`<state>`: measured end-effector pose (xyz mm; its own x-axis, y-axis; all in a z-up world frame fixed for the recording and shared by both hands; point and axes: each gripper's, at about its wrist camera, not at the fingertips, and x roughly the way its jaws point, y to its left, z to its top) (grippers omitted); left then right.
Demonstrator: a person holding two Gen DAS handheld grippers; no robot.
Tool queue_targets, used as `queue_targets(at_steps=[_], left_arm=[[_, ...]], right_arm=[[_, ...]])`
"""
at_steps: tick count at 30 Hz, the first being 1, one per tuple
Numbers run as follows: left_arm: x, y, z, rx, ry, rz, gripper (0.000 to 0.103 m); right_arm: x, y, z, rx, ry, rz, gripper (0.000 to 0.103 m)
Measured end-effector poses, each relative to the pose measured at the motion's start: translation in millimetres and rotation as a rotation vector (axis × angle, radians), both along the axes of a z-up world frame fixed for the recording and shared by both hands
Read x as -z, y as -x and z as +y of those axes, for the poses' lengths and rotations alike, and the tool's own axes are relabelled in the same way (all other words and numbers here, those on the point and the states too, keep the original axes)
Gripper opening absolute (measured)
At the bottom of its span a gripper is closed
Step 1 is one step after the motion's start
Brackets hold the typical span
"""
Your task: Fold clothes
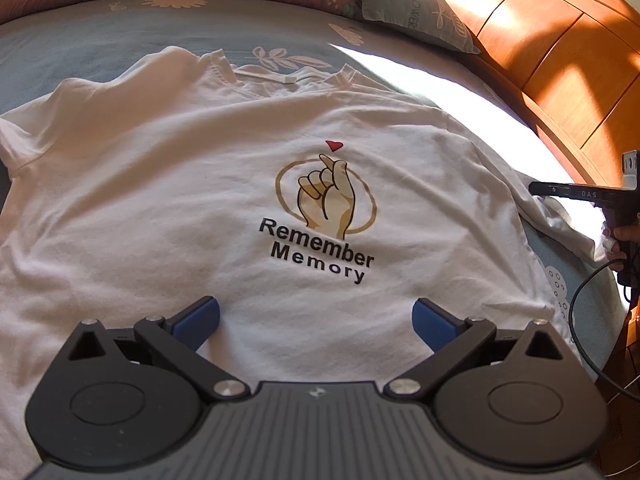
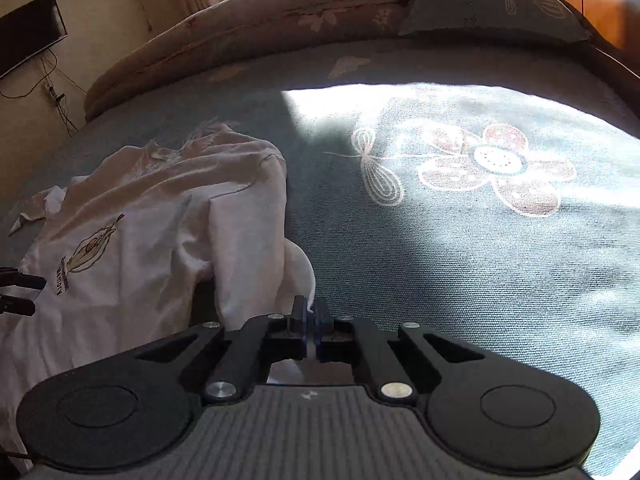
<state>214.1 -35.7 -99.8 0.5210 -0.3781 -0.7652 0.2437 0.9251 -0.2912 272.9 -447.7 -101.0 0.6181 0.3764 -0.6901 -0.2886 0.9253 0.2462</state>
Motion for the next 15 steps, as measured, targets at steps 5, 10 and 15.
queue_targets(at_steps=[5,10,15], left_arm=[[0,-1,0,-0.004,-0.003,0.001,0.102],[-1,-2,0,-0.009,0.005,0.006,0.102],[-3,-5,2,-0.017,0.023,0.014,0.102]], right_arm=[[-21,-9,-18,0.161,0.045,-0.099,0.005],[-15,-26,-22,0.236,0.09,-0.066,0.005],[-11,-31,-12,0.269,0.148,-0.057,0.017]])
